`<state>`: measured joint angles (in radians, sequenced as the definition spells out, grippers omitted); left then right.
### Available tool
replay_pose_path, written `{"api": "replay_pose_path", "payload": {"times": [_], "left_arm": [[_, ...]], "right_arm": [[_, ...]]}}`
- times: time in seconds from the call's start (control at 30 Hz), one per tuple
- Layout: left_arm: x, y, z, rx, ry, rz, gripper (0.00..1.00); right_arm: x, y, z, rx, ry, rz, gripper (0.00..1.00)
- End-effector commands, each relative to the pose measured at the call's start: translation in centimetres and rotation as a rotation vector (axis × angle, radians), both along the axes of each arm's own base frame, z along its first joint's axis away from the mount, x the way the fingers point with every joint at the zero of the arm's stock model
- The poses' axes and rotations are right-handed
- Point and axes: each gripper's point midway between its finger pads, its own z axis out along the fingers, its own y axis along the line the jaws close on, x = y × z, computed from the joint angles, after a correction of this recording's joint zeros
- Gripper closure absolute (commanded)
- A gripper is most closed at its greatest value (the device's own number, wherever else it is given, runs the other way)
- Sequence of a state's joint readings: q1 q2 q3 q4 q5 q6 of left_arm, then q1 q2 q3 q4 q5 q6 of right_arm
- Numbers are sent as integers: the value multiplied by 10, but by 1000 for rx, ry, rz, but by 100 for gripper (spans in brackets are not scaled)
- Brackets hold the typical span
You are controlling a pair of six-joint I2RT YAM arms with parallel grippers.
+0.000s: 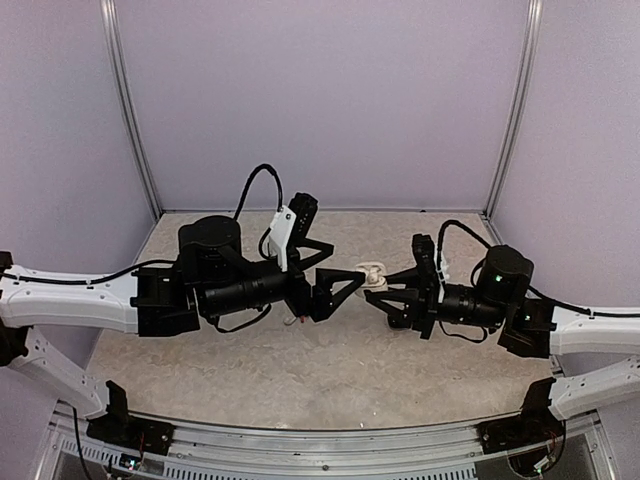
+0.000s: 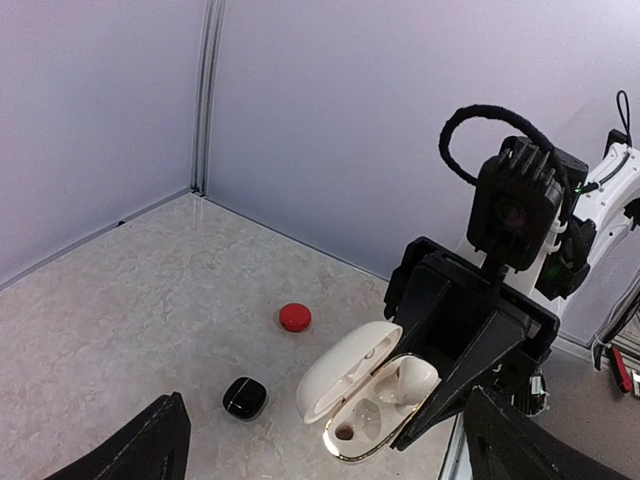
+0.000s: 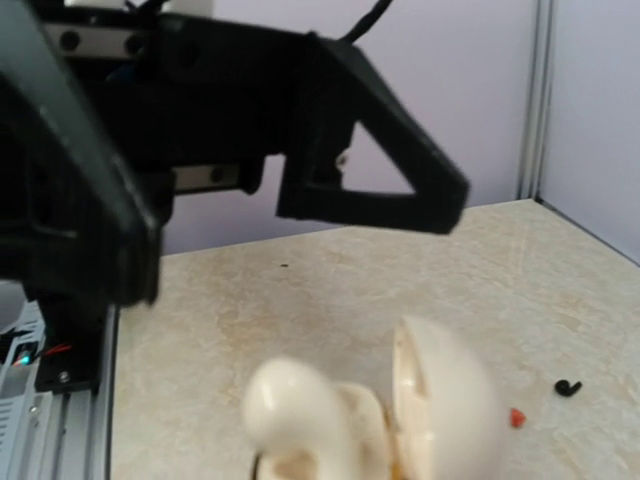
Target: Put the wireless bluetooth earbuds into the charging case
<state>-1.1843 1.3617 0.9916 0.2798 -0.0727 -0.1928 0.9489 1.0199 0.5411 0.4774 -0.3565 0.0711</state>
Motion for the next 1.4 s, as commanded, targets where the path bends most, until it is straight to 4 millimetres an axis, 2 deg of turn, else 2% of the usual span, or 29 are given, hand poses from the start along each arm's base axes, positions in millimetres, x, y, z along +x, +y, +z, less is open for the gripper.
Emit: {"api": "replay_pose_path", "payload": {"times": [0.0, 0.27, 0.67, 0.87, 1.0, 1.2, 1.37], "left_arm": [[0, -7, 12, -28, -8, -19, 5], [4, -14, 0, 6, 7, -11, 5], [13, -12, -14, 30, 30, 12, 6], [3, -9, -8, 15, -1, -33, 5], [3, 3, 0, 14, -38, -13, 1], [27, 28, 1, 44, -47, 113, 1], [67, 56, -13, 56, 62, 228, 1]], "right_arm": [[-9, 5, 7, 21, -25, 50, 100], [-14, 7, 9, 23, -33, 83, 100], [-25, 6, 11, 36, -51, 137, 100], [-20, 1, 11, 44, -48, 92, 100], [-16, -4, 10, 44, -33, 54, 100], [-5, -15, 9, 46, -2, -14, 100], [7, -27, 6, 43, 38, -62, 100]]}}
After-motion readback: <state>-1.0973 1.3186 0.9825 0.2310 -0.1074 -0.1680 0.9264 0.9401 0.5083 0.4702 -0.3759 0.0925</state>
